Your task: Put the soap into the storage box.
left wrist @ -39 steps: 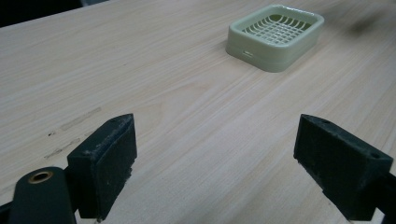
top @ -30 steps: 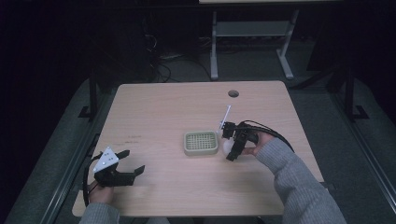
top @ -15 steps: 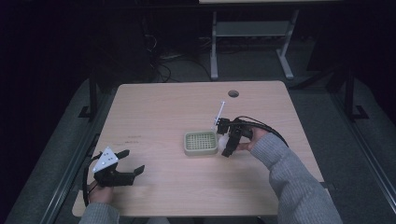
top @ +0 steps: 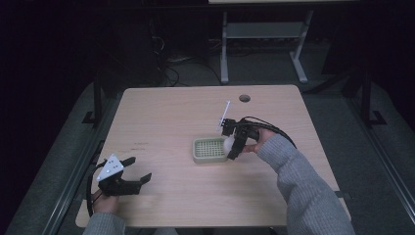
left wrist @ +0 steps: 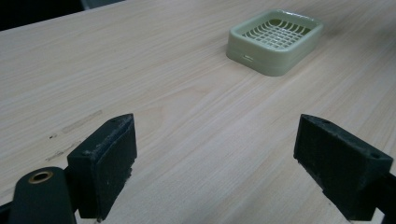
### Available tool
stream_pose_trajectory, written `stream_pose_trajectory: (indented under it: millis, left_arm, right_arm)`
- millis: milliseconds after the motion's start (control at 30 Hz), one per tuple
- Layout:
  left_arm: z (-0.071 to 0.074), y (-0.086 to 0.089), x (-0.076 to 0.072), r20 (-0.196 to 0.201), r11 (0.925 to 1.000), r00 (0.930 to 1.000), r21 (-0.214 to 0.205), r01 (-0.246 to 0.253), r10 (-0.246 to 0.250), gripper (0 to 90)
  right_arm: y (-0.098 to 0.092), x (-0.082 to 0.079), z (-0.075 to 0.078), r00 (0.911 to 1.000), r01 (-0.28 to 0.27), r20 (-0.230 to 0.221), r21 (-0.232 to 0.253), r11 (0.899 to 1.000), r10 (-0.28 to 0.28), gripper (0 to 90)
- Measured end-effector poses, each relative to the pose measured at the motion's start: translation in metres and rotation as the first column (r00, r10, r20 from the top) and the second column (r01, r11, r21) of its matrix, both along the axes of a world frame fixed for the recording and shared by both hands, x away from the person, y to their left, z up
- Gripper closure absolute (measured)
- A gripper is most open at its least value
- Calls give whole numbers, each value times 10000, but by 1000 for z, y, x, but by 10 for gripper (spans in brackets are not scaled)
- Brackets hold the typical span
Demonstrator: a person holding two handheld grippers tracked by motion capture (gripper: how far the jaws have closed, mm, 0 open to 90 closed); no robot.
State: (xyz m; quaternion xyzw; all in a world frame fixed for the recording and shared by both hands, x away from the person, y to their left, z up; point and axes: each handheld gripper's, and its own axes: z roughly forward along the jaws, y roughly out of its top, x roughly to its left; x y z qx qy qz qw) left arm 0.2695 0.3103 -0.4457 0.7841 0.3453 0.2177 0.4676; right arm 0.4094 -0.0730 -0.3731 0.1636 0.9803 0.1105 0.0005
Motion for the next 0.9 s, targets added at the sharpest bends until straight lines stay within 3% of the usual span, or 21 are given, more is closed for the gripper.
stream_pose_trajectory:
  millis: [267, 400, 733, 900]
  left_arm:
    - [0, 1, 0, 35, 10000, 10000, -100, -1, 2, 128]
    - [1, 1, 0, 48, 9999, 10000, -117, -41, 42, 128]
    - [1, 2, 0, 98, 9995, 9999, -290, -98, 101, 128]
    - [1, 3, 0, 87, 9998, 9999, -180, -88, 89, 128]
  right_arm:
    - [10, 5, 4, 9997, -194, 114, -211, 9996, 196, 234]
    - [14, 7, 7, 9995, -247, 177, -4, 9997, 247, 234]
    - [26, 15, 12, 9988, -395, 295, -67, 9992, 397, 234]
    - [32, 19, 9, 9988, -437, 203, -110, 9990, 439, 234]
